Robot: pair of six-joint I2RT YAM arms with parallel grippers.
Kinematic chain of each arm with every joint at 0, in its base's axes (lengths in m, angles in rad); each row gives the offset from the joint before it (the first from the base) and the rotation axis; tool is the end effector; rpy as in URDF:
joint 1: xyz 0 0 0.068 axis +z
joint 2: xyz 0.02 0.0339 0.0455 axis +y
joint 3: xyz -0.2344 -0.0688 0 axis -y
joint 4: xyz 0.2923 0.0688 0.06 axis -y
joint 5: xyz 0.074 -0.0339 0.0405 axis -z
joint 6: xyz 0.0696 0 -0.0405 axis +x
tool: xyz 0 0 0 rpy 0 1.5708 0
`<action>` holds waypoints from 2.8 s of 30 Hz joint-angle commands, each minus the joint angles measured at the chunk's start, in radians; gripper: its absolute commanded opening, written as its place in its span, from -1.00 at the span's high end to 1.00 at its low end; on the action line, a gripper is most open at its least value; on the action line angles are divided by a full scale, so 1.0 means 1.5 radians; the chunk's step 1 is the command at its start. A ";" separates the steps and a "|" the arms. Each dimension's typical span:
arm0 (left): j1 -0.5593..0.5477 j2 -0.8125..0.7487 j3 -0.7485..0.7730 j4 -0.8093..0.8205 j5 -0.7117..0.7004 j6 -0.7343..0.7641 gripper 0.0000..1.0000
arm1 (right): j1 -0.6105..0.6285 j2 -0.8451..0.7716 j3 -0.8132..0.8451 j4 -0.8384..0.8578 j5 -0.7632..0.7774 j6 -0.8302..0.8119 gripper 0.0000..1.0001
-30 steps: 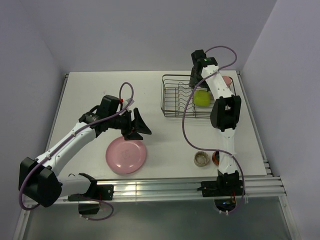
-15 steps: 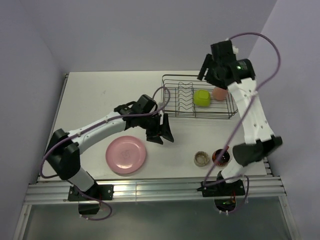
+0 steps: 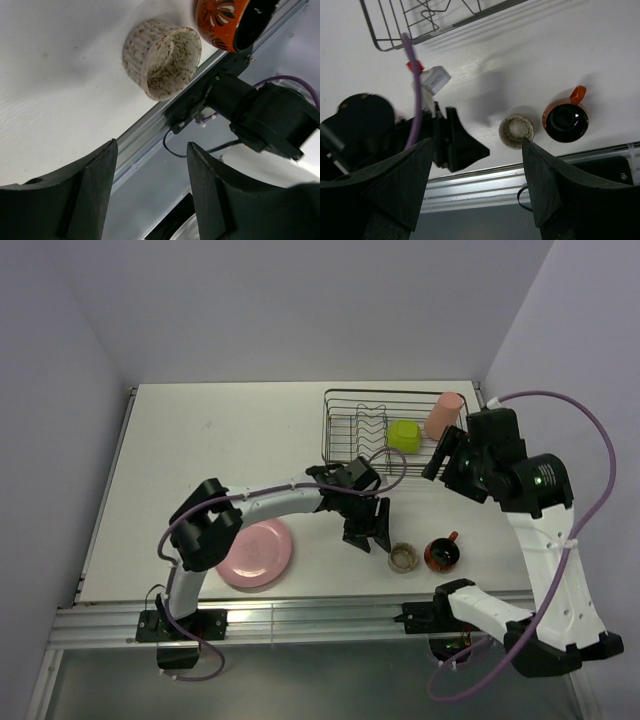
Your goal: Load the mixed dishes into the dish rack
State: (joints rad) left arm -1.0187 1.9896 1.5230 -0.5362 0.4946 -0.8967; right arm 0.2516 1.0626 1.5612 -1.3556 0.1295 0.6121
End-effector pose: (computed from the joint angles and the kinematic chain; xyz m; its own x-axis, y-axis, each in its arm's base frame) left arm 0.2216 -0.4227 0.1357 -0.9661 0.2572 -0.0232 0.2059 0.7132 -0.6700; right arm 0.2227 0.0480 0.4026 -0.6940 0.4099 -0.5919 0.2856 0.9114 0.2963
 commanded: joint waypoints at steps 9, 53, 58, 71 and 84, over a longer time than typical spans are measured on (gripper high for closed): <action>-0.040 0.122 0.089 0.017 -0.026 -0.024 -0.19 | -0.002 -0.070 0.060 -0.037 -0.021 -0.027 -0.57; 0.109 -0.267 -0.241 0.394 0.112 -0.227 1.00 | -0.011 -0.104 -0.194 0.246 -0.591 0.015 -0.53; 0.150 -0.351 -0.352 0.583 0.144 -0.385 1.00 | -0.012 -0.140 -0.284 0.436 -0.714 0.144 -0.50; 0.163 -0.398 -0.494 0.904 0.117 -0.613 0.99 | -0.014 -0.148 -0.313 0.567 -0.744 0.225 -0.50; 0.148 -0.431 -0.546 1.005 0.097 -0.781 1.00 | -0.016 -0.131 -0.278 0.491 -0.684 0.050 -0.57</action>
State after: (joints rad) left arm -0.7811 1.3891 0.7109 0.8516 0.6498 -1.9533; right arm 0.2310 0.8684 1.0893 -0.6094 -0.9222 0.7872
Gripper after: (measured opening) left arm 0.109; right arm 0.783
